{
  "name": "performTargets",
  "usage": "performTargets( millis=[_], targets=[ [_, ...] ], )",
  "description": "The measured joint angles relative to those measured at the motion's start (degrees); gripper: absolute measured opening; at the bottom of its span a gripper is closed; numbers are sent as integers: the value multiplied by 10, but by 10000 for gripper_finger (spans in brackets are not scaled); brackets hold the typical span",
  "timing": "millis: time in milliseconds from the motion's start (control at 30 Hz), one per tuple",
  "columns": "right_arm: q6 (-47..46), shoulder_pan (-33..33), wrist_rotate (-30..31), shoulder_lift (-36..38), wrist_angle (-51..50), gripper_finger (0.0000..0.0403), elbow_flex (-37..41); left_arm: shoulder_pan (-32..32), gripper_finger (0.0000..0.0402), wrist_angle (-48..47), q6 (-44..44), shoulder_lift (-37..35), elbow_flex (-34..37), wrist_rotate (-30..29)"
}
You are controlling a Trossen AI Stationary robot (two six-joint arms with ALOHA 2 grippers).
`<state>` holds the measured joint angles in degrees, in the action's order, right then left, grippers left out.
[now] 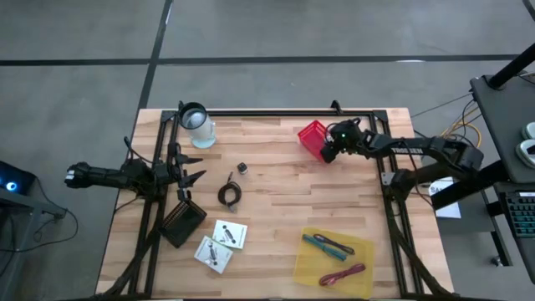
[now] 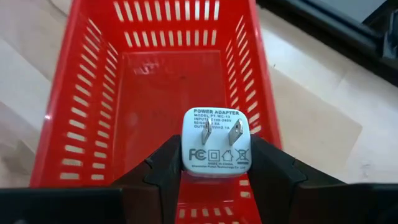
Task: Pick and place items into bin
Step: Put the light blue charger adapter into the orange bin
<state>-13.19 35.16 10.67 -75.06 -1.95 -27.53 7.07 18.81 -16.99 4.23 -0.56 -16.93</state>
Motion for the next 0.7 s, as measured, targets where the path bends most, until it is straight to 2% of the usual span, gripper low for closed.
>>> performTargets(
  millis=[300,533,700],
  targets=[
    [1,0,0,-35,26,139,-1,0,160,0,0,0,0,0],
    [2,0,0,-34,26,139,-1,0,160,0,0,0,0,0],
    [11,0,0,-31,27,158,-1,0,160,0,0,0,0,0]
  ],
)
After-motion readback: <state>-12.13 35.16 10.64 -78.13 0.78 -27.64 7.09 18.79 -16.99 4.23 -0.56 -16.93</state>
